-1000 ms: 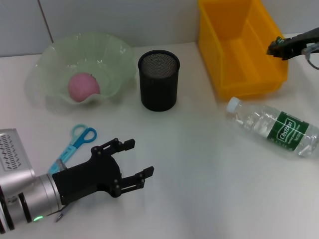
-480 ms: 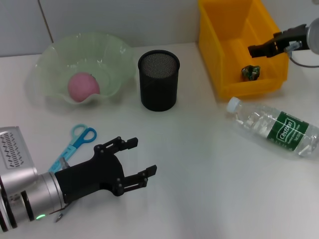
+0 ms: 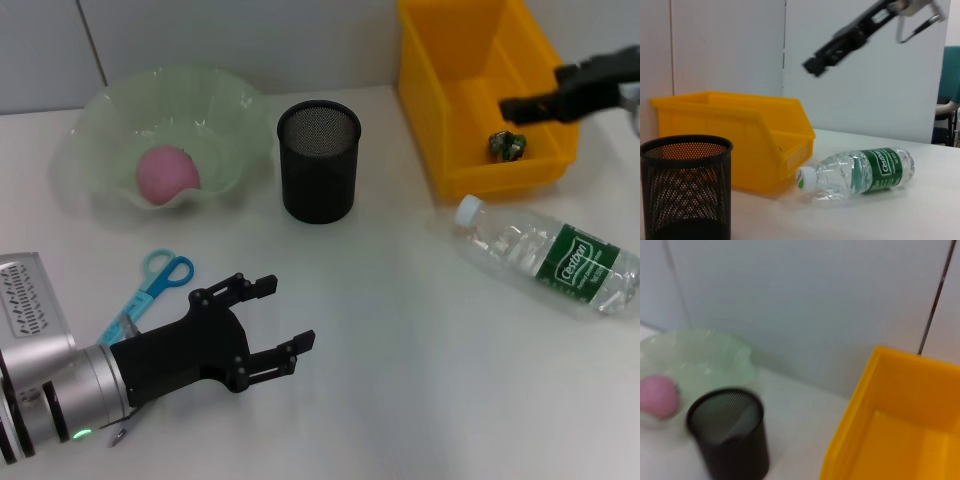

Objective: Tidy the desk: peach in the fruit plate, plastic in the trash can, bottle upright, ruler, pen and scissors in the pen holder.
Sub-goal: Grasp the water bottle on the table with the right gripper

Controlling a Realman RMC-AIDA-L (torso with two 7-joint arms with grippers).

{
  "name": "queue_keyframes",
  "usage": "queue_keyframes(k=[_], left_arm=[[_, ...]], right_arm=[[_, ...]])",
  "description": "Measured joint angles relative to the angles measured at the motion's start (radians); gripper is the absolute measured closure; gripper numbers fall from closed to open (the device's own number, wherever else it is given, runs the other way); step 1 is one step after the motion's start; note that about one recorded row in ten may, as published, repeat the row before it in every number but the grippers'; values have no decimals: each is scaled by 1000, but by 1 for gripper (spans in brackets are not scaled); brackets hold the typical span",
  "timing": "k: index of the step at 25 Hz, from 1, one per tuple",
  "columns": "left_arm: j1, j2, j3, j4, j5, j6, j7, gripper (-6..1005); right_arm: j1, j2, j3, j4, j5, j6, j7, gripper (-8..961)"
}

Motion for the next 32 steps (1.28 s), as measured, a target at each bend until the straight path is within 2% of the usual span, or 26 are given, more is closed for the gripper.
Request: queue_keyframes(k=[1, 5, 10, 14, 19, 20, 23, 30, 32], left_arm=[[0, 0, 0, 0, 0, 0, 0, 187], [0, 1, 1, 0, 0, 0, 0, 187], [1, 1, 1, 1, 1, 0, 0, 187], [1, 2, 1, 0, 1, 0, 0, 187], [2, 2, 1, 0, 1, 0, 0, 187], [4, 1, 0, 0, 1, 0, 0, 187], [5, 0, -1, 0, 0, 0, 0, 187], [7, 0, -1, 0, -1, 0, 0, 187], [8, 0, -1, 0, -1, 0, 0, 187]], right_arm=[[0, 0, 0, 0, 0, 0, 0, 111], [19, -13, 150, -60, 9, -244, -51, 115], [34, -35, 176, -6, -1, -316, -153, 121], [55, -37, 163, 35, -42, -336, -184, 125], [96, -19, 150, 73, -124, -319, -241, 130], [115, -7, 132, 99, -148, -299, -252, 131], [129, 0, 99, 135, -167, -263, -251, 134], [181, 3, -26, 292, -234, -112, -197, 142], [186, 3, -30, 305, -235, -100, -190, 144]])
